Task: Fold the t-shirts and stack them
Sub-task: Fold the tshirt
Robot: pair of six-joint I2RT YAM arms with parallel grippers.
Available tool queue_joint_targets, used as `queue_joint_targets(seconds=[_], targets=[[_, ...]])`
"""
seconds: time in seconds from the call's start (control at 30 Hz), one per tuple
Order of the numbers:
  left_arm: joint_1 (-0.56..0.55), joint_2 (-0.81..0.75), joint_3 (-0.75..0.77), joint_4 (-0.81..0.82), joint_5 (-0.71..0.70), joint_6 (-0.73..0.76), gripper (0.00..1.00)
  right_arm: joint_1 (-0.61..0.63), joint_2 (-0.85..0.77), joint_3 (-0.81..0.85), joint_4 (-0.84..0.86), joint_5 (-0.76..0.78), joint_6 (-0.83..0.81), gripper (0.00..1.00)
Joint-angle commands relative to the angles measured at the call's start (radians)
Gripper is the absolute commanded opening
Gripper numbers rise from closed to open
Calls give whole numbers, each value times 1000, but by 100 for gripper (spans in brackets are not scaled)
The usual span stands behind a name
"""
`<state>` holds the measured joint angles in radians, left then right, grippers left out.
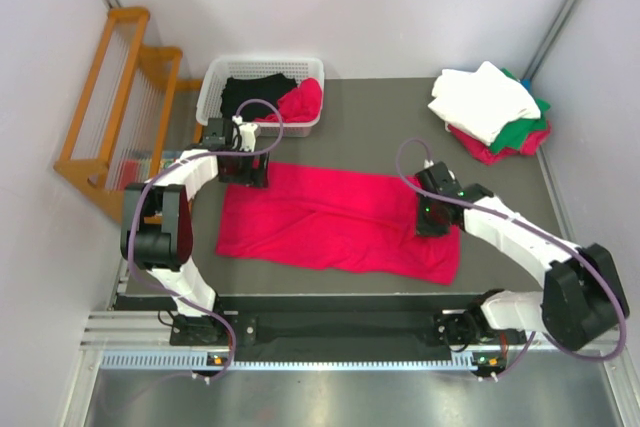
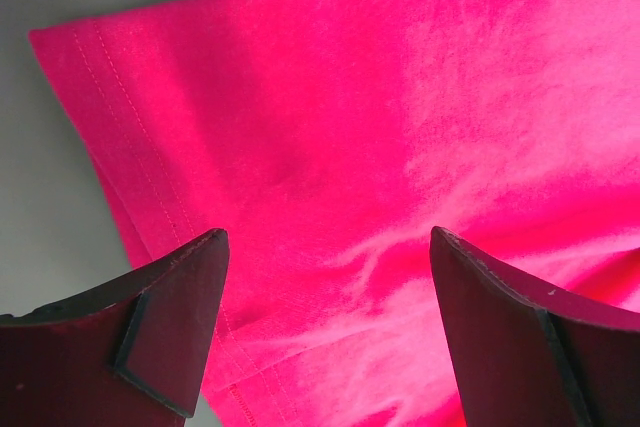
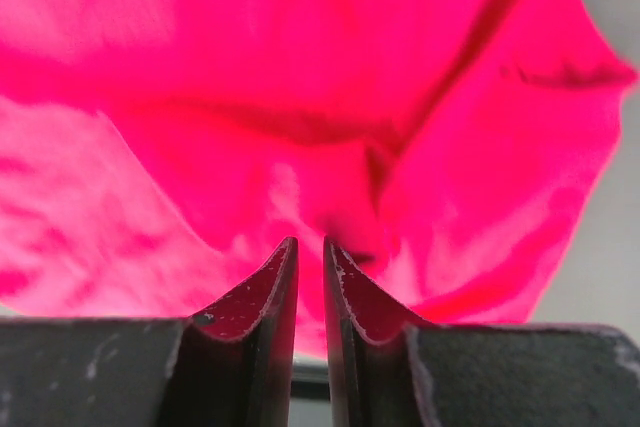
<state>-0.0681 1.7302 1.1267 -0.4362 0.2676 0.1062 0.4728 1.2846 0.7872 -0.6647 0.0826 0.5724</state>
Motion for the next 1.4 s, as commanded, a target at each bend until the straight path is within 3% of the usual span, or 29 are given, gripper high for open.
queue_joint_targets(seconds=[0.0, 0.43, 0.57, 0.8, 1.07, 1.37], targets=[[1, -40, 42, -6, 16, -2, 86, -7, -91, -31, -87, -26, 12, 16], [1, -57, 44, -13, 15, 1, 86, -11, -56, 78, -111, 129, -14, 21], [1, -49, 47, -15, 13, 3, 86, -17, -88, 55, -102, 221, 7, 34], [-1, -38, 56, -21, 36, -11, 86, -52, -18, 133, -24, 324, 27, 39], [-4, -23, 61, -24, 42, -11, 86, -123, 215, 389, 56, 261, -28, 38], [-16, 2, 71, -19, 28, -3, 86, -143, 452, 336, 174, 103, 30, 31]])
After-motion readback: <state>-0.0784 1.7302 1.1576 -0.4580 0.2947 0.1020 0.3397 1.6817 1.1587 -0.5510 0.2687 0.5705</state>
